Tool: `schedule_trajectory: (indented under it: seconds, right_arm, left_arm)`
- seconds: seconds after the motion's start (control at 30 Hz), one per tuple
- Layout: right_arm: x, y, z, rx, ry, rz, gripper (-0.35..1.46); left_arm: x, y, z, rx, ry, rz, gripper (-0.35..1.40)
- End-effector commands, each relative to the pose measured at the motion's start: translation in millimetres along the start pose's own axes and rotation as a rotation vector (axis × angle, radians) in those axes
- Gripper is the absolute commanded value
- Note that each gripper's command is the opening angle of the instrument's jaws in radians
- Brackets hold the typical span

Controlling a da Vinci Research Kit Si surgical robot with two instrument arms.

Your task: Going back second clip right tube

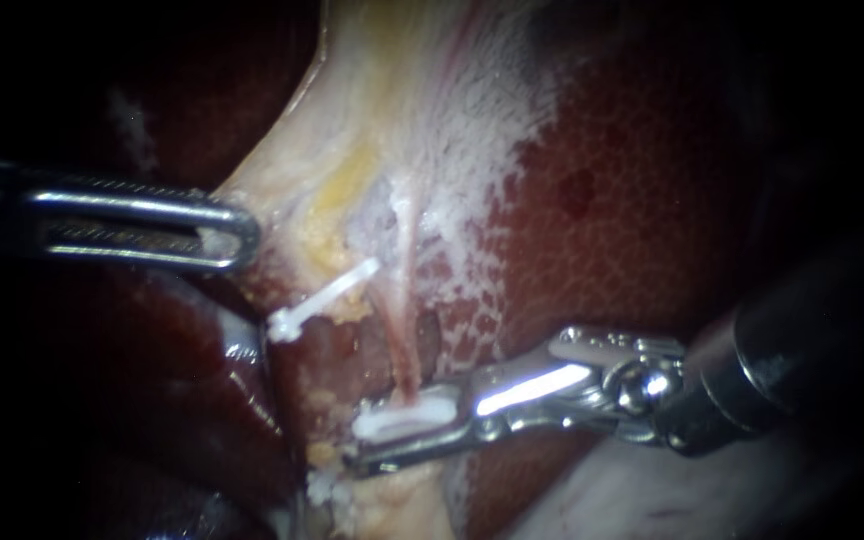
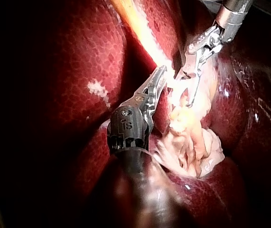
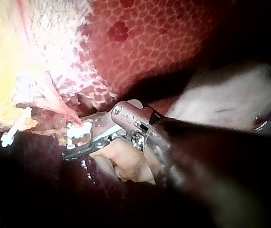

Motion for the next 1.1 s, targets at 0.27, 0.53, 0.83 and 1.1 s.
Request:
schedule_trajectory:
  seconds: [0.27, 0.53, 0.83, 1.1]
  right_arm:
    - [0.0, 0.0, -0.1, -0.024, 0.023, -0.012, 0.58]
    - [-0.3, 0.0, -0.7, -0.083, -0.007, -0.167, 0.60]
    - [-0.7, 0.4, -1.6, -0.083, -0.016, -0.316, 0.60]
    - [-0.6, 1.1, -2.1, -0.084, -0.016, -0.368, 0.60]
  left_arm:
    - [0.0, 0.0, 0.0, 0.001, 0.000, 0.000, -0.33]
    - [0.1, 0.1, -0.2, 0.001, 0.000, 0.001, -0.33]
    - [0.1, 0.2, -0.3, 0.002, 0.001, 0.001, -0.33]
    - [0.2, 0.2, -0.3, 0.002, 0.001, 0.001, -0.33]
